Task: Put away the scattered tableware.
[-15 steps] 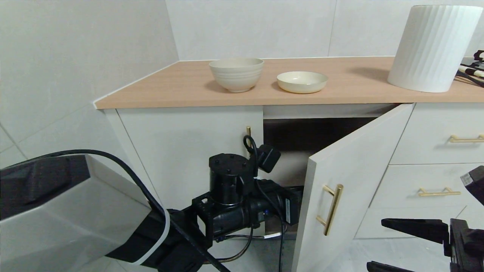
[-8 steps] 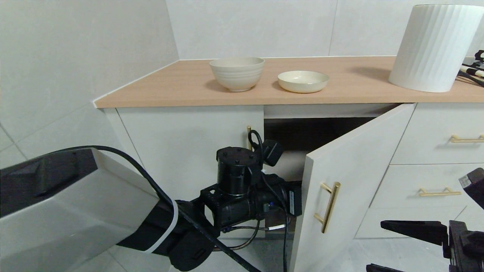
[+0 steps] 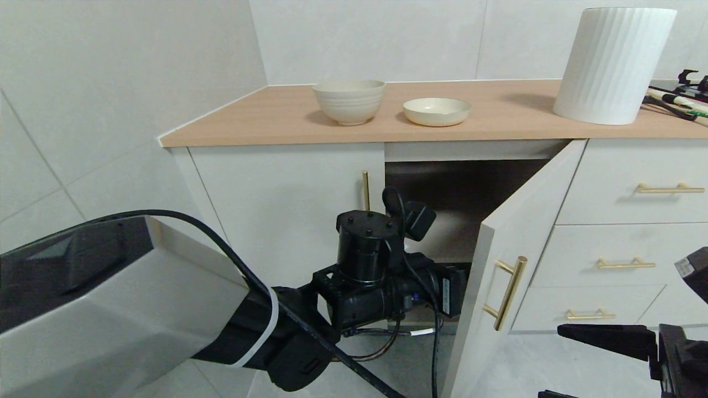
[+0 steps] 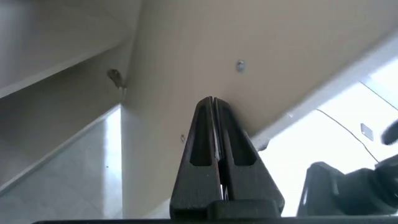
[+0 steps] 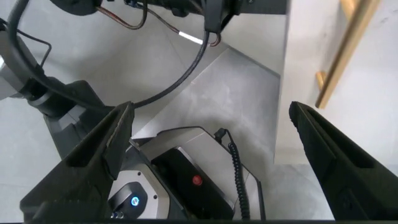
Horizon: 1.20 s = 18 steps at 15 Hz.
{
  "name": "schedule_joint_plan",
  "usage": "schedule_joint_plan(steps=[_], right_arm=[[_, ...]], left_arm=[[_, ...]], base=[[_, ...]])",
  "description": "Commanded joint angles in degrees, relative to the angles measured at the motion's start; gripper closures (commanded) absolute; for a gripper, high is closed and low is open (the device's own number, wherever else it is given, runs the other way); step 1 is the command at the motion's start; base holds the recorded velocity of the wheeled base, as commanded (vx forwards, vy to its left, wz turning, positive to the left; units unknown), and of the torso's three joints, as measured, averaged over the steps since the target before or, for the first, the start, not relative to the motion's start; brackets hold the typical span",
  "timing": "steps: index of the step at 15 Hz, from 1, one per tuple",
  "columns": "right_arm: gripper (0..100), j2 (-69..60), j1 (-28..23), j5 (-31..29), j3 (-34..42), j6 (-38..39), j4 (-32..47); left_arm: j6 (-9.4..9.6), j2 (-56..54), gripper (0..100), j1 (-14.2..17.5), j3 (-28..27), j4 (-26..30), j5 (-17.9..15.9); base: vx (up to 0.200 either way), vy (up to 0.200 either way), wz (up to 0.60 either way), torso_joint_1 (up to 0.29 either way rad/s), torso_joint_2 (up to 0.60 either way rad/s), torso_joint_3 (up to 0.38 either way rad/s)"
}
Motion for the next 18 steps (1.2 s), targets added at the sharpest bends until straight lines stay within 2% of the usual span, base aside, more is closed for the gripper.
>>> schedule_joint_plan(steps=[1, 3, 4, 5, 6, 7, 8, 9, 10, 11, 12, 15, 18], right_arm=[[0, 0.2, 0.2, 0.0, 0.1, 0.0, 0.0], [0, 0.2, 0.2, 0.0, 0.0, 0.0, 0.0], [0, 0.2, 0.2, 0.0, 0.0, 0.0, 0.0], [0, 0.1, 0.3, 0.0, 0.0, 0.0, -0.1], [0, -0.7, 0.9, 0.0, 0.0, 0.0, 0.0], [0, -1.9, 1.6, 0.1, -0.1, 0.0, 0.0], [0, -4.1, 2.9, 0.6, 0.0, 0.0, -0.1], [0, -6.9, 3.8, 3.9, 0.1, 0.0, 0.0], [0, -9.2, 3.7, 7.9, 0.4, 0.0, 0.0], [0, -10.6, 3.3, 10.8, 0.9, 0.0, 0.6], [0, -11.3, 2.7, 11.5, 0.6, -0.1, 1.7], [0, -10.3, 2.4, 11.1, -0.1, -0.1, 1.9], [0, -6.6, 0.2, 7.9, -1.6, 0.0, 1.9]], left_arm=[[0.05, 1.8, 100, -0.2, -1.4, 0.4, 0.9], [0.05, 2.9, 100, -1.2, -3.3, 1.5, 5.9], [0.05, 3.6, 100, -2.6, -5.1, 2.6, 10.5], [0.41, 3.5, 100, -3.6, -5.9, 3.4, 12.1], [1.9, 2.9, 100, -5.1, -5.8, 4.2, 12.6], [3.39, 1.4, 100, -7.9, -5.2, 4.3, 14.2], [4.54, -0.9, 100, -12.3, -4.3, 4.5, 15.0], [5.06, -2.3, 100, -16.2, -4.3, 4.7, 14.3], [6.21, -2.9, 100, -18.2, -4.3, 4.7, 13.5], [7.53, -2.9, 100, -18.5, -4.3, 4.3, 13.4], [7.7, -3.0, 100, -18.1, -4.0, 4.2, 13.4], [7.61, -4.0, 100, -13.3, -1.7, 3.7, 13.7], [7.61, -9.1, 100, -6.0, 2.7, 4.0, 13.6]], base=[[0.0, 0.0, 0.0, 0.0, 0.0, 0.0], [0.0, 0.0, 0.0, 0.0, 0.0, 0.0], [0.0, 0.0, 0.0, 0.0, 0.0, 0.0], [0.0, 0.0, 0.0, 0.0, 0.0, 0.0], [0.0, 0.0, 0.0, 0.0, 0.0, 0.0], [0.0, 0.0, 0.0, 0.0, 0.0, 0.0], [0.0, 0.0, 0.0, 0.0, 0.0, 0.0], [0.0, 0.0, 0.0, 0.0, 0.0, 0.0], [0.0, 0.0, 0.0, 0.0, 0.0, 0.0], [0.0, 0.0, 0.0, 0.0, 0.0, 0.0], [0.0, 0.0, 0.0, 0.0, 0.0, 0.0], [0.0, 0.0, 0.0, 0.0, 0.0, 0.0], [0.0, 0.0, 0.0, 0.0, 0.0, 0.0]])
